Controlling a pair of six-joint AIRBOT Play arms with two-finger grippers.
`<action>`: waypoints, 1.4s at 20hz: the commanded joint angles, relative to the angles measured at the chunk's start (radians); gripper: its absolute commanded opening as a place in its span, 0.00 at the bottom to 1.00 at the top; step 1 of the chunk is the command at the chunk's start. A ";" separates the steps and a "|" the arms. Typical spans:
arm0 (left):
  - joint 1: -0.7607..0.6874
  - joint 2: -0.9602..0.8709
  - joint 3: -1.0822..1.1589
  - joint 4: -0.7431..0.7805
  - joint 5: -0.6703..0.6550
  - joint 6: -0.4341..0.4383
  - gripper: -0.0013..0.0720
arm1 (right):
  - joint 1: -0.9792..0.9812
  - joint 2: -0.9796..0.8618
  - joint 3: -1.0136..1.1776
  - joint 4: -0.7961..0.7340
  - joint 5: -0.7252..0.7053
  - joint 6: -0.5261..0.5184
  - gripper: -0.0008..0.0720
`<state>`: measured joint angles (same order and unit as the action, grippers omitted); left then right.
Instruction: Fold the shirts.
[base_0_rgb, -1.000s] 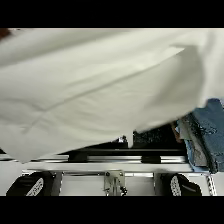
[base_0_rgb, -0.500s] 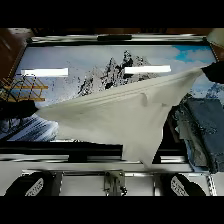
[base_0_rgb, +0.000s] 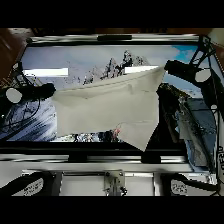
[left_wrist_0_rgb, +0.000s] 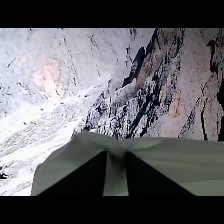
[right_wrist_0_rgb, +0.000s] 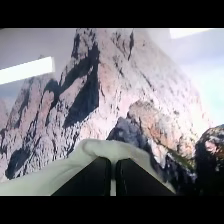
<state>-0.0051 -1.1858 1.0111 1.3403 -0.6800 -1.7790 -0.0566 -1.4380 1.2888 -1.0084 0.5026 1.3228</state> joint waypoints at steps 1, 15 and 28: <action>0.007 -0.071 -0.001 -0.058 -0.079 -0.006 0.70 | 0.041 -0.065 -0.002 0.030 0.089 0.052 0.46; 0.367 0.023 -0.323 -0.209 -0.581 0.360 0.83 | -0.304 0.116 -0.068 -0.156 0.941 -0.001 0.82; 0.255 -0.060 -0.392 -0.417 -0.318 0.371 0.24 | -0.303 0.115 -0.068 -0.162 0.884 0.010 0.82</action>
<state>0.2729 -1.2388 0.6212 0.9657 -1.0367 -1.3945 -0.3588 -1.3220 1.2217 -1.1404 1.3834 1.3235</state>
